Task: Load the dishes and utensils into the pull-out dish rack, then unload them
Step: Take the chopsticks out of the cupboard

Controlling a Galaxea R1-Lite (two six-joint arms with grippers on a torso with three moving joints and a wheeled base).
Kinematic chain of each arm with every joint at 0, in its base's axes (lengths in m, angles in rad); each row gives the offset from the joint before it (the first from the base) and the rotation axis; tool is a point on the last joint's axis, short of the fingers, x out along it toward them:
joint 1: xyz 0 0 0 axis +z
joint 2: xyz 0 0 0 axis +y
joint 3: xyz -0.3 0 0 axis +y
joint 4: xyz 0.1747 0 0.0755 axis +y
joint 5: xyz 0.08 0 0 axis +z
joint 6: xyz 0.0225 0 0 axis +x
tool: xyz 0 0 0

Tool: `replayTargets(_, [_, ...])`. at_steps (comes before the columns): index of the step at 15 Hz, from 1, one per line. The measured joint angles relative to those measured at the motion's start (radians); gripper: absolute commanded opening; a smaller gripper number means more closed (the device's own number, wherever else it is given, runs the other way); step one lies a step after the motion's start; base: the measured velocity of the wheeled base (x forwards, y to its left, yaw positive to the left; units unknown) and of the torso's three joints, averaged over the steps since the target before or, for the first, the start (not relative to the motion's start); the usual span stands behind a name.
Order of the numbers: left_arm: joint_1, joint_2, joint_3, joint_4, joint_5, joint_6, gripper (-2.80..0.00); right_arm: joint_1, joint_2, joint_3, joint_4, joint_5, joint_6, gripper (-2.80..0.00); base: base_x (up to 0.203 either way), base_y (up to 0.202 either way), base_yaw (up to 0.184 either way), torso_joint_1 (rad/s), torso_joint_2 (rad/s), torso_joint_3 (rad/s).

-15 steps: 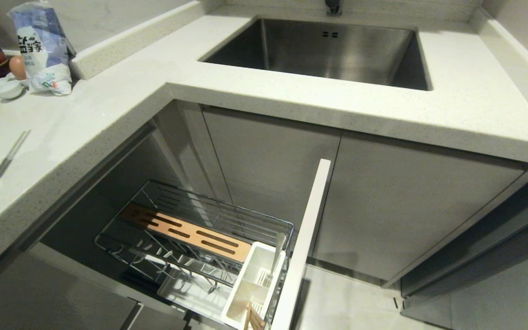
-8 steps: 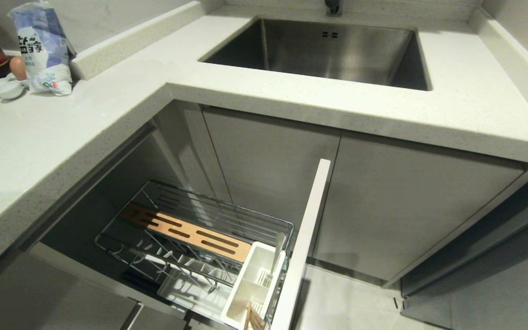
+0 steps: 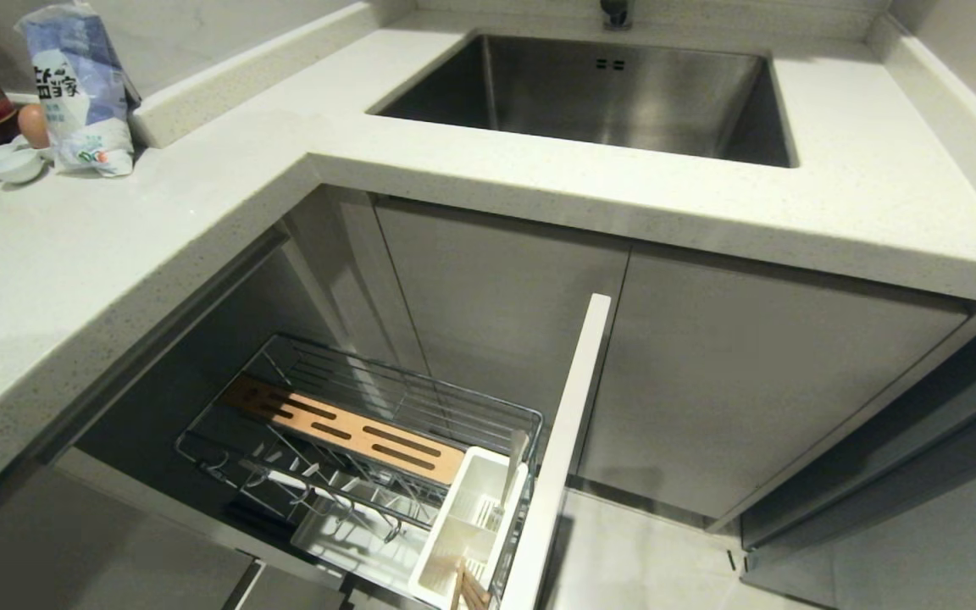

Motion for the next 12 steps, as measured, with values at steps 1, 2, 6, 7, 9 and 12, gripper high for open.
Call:
replayTargets(1, [0.002,0.014,0.002,0.0,0.0,-0.015,-2.8,0.0,0.0,0.0,0.0,0.0,0.0,-2.8,0.0,0.0,0.0,0.0,0.0,0.0])
replayTargets(2, [0.003,0.025,0.004,-0.004,0.0,-0.023,-2.8,0.0,0.0,0.0,0.0,0.0,0.0,-2.8,0.0,0.0,0.0,0.0,0.0,0.0])
replayTargets(6, [0.039,0.078,0.035,-0.082,-0.001,-0.037,-2.8,0.0,0.0,0.0,0.0,0.0,0.0,-2.8,0.0,0.0,0.0,0.0,0.0,0.0])
replayTargets(7, [0.054,0.089,0.052,-0.112,-0.001,-0.04,-2.8,0.0,0.0,0.0,0.0,0.0,0.0,-2.8,0.0,0.0,0.0,0.0,0.0,0.0])
replayTargets(9, [0.078,0.105,0.079,-0.161,-0.001,-0.041,-2.8,0.0,0.0,0.0,0.0,0.0,0.0,-2.8,0.0,0.0,0.0,0.0,0.0,0.0])
replayTargets(12, [0.109,0.134,0.101,-0.198,-0.005,-0.041,-2.8,0.0,0.0,0.0,0.0,0.0,0.0,-2.8,0.0,0.0,0.0,0.0,0.0,0.0])
